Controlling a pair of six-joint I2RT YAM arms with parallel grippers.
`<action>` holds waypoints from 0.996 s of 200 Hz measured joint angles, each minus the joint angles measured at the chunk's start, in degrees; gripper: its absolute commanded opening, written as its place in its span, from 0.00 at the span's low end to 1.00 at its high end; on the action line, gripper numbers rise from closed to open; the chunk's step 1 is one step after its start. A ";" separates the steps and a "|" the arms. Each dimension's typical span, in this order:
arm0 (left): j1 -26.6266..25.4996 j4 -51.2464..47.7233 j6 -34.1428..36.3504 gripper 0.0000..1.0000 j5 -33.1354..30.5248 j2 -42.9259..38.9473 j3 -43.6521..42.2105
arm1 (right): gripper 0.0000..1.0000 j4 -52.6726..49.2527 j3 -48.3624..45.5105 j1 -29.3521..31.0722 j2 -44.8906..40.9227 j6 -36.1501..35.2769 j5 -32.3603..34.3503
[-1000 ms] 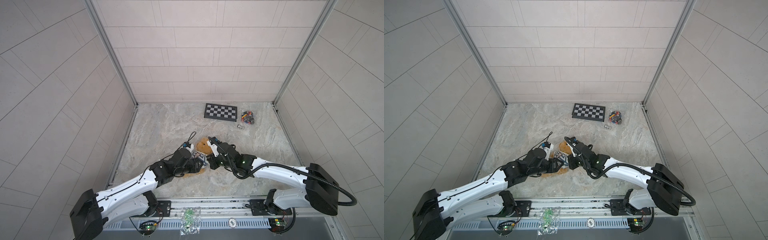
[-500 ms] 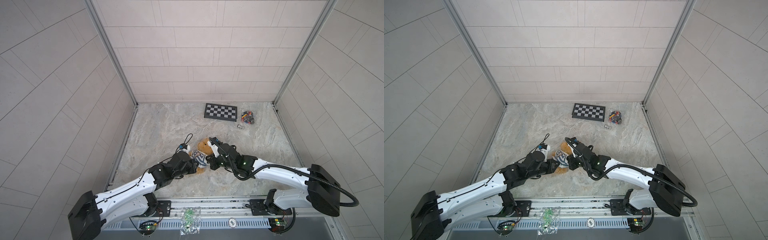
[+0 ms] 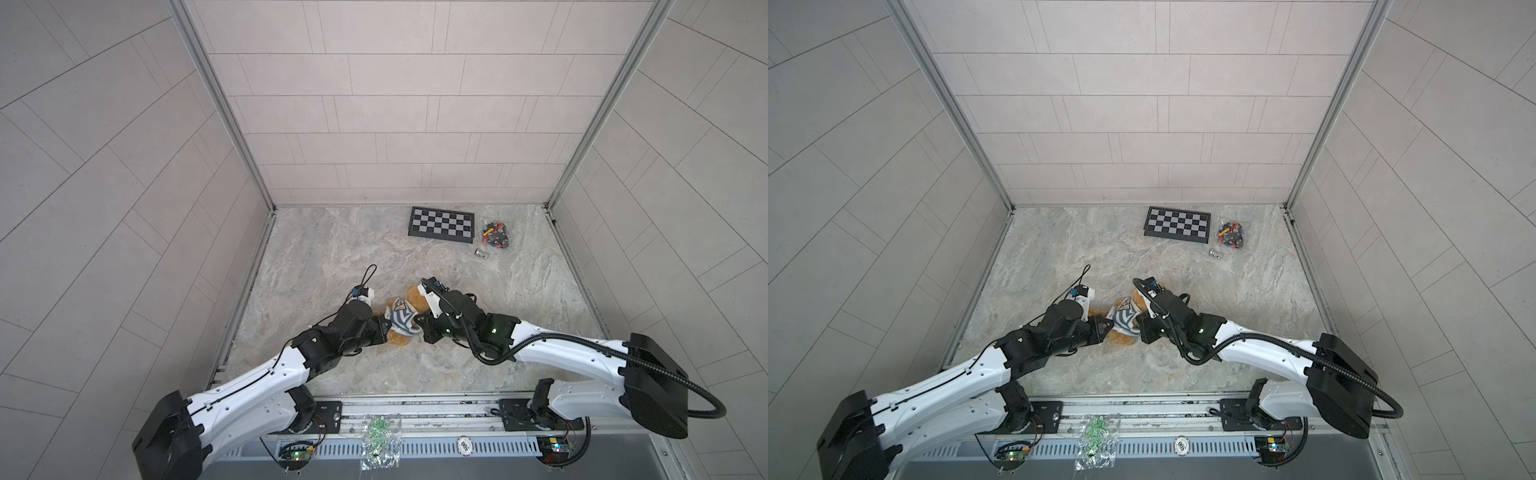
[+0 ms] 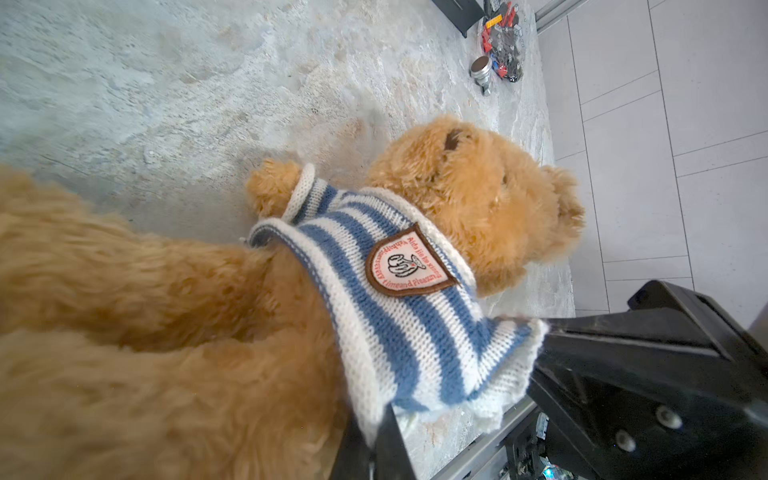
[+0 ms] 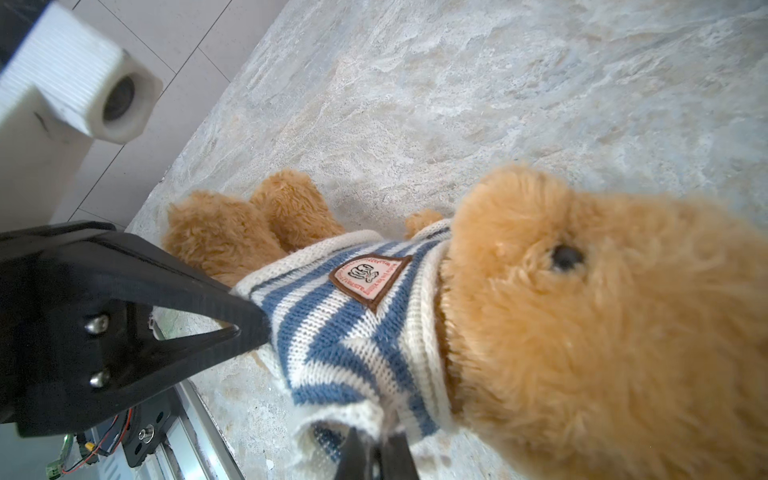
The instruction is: Dress the teddy bear
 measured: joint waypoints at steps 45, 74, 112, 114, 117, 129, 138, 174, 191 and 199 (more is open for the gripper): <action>0.26 -0.11 0.63 0.00 0.11 0.72 0.00 | 0.29 -1.03 -2.03 0.02 -4.90 -2.43 2.03; 0.35 -0.04 0.87 0.00 0.55 1.18 0.00 | 0.28 -1.88 -2.19 0.02 -8.59 -4.96 1.92; 0.35 0.04 0.98 0.00 1.18 1.22 0.00 | 0.18 -2.91 -2.23 0.20 -11.39 -7.72 0.20; 0.35 0.04 0.98 0.01 1.20 1.25 0.00 | 0.18 -2.95 -2.23 0.24 -11.39 -7.85 0.00; 0.35 0.07 0.98 0.00 1.22 1.25 0.00 | 0.17 -3.02 -2.21 0.33 -11.39 -8.07 -0.11; 0.35 0.24 0.98 0.00 1.36 1.33 0.00 | 0.12 -3.45 -2.10 0.74 -11.10 -8.96 -1.09; 0.35 0.39 0.98 0.00 1.44 1.42 0.00 | 0.10 -3.91 -1.81 0.98 -10.56 -9.33 -1.77; 0.35 0.74 0.98 0.01 1.64 1.55 0.00 | 0.06 -5.40 1.29 1.42 -5.29 -10.78 -4.52; 0.35 1.22 0.98 0.01 1.86 1.86 0.00 | 0.05 -5.62 2.64 1.49 -2.89 -11.08 -5.25; 0.35 1.53 0.98 0.01 2.05 2.03 0.00 | 0.05 -5.64 2.97 1.49 -2.19 -11.17 -5.31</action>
